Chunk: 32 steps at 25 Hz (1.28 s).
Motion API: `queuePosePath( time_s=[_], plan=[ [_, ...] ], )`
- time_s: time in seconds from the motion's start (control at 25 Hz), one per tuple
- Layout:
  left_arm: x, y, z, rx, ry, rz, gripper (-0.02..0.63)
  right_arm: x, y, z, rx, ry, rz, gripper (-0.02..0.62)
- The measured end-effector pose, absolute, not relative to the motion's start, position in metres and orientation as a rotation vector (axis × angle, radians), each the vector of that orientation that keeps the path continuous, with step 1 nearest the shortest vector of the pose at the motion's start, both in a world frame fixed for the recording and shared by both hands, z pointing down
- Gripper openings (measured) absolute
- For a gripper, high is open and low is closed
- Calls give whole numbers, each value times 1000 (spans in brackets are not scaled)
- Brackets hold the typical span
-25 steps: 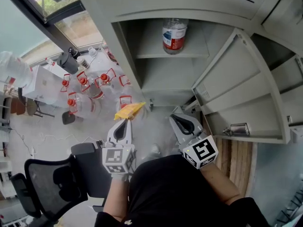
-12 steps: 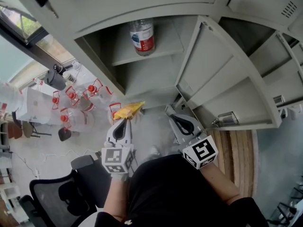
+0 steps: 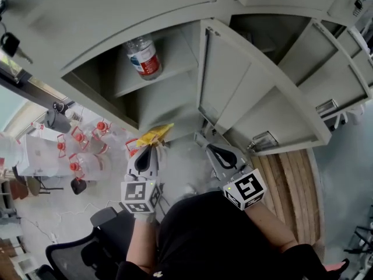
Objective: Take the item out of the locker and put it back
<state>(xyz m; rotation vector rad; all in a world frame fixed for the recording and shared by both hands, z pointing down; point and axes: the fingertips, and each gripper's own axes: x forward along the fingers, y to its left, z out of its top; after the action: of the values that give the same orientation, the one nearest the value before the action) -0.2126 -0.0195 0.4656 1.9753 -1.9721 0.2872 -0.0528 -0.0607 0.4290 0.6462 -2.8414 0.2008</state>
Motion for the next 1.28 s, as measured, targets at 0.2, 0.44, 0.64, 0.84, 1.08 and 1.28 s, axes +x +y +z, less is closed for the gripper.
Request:
queuePosePath(
  time_s=[0.2,0.44,0.64,0.84,1.08,1.28],
  plan=[
    [-212,-40,460,2026,-1949,288,14,-40,-68,429,727,-2823,213,-2],
    [-206,-62,454,2088,-1914,311,14,-26,-75,429,804,-2806,230,-2],
    [-200,-82,445,2138,-1890,323,13,-17,-82,428,857,-2800,243,-2],
    [-196,-98,433,2180,-1882,323,14,-14,-84,427,874,-2797,242,-2],
    [-200,-113,424,2198,-1904,326,13,-12,-84,427,873,-2795,236,-2],
    [-203,-121,431,2186,-1907,339,13,-10,-83,426,872,-2796,230,-2]
  ],
)
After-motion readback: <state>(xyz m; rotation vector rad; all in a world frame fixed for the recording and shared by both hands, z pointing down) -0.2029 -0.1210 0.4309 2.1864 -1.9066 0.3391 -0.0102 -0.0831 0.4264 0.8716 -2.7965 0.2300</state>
